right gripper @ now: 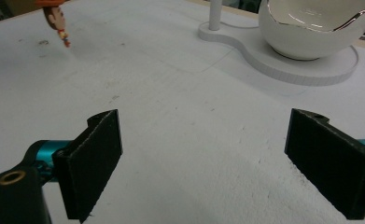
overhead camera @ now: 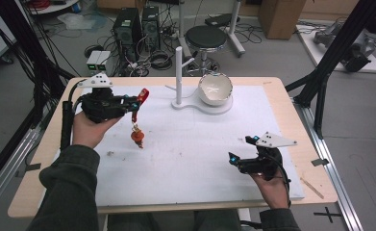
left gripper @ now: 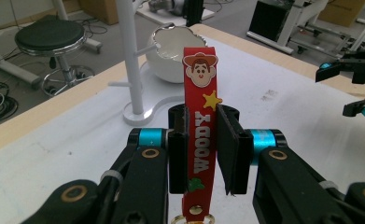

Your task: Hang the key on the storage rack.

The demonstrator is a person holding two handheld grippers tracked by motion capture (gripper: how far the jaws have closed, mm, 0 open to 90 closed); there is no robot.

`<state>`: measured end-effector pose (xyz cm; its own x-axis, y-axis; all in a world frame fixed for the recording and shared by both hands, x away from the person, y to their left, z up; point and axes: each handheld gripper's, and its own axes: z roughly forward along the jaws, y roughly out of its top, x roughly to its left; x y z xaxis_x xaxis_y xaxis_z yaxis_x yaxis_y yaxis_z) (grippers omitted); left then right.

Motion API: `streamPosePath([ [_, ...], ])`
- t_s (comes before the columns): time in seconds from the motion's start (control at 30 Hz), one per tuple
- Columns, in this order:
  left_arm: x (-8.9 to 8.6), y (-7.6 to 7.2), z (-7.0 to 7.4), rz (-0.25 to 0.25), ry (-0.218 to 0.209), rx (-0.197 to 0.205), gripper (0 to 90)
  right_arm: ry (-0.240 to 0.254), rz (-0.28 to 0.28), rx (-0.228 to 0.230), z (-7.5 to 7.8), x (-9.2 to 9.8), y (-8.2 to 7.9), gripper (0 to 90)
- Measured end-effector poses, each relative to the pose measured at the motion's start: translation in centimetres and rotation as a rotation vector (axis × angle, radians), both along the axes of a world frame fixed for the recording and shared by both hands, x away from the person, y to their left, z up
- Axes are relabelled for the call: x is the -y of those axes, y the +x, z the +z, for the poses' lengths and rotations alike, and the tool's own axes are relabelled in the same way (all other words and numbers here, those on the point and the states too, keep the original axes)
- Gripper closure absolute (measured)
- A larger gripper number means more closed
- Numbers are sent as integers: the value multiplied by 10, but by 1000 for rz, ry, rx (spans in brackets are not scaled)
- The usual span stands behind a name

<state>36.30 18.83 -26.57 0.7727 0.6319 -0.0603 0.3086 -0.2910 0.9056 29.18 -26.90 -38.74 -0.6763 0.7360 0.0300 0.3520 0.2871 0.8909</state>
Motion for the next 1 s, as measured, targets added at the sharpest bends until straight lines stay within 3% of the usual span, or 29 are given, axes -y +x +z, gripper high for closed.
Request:
streamPosePath([
  [0.53, 38, 41, -1, -55, -21, -33, 749, -5, -3, 15, 5, 3, 0, 101],
  [1.0, 56, 68, -6, -59, -49, -64, 749, -9, -7, 18, 7, 8, 1, 101],
])
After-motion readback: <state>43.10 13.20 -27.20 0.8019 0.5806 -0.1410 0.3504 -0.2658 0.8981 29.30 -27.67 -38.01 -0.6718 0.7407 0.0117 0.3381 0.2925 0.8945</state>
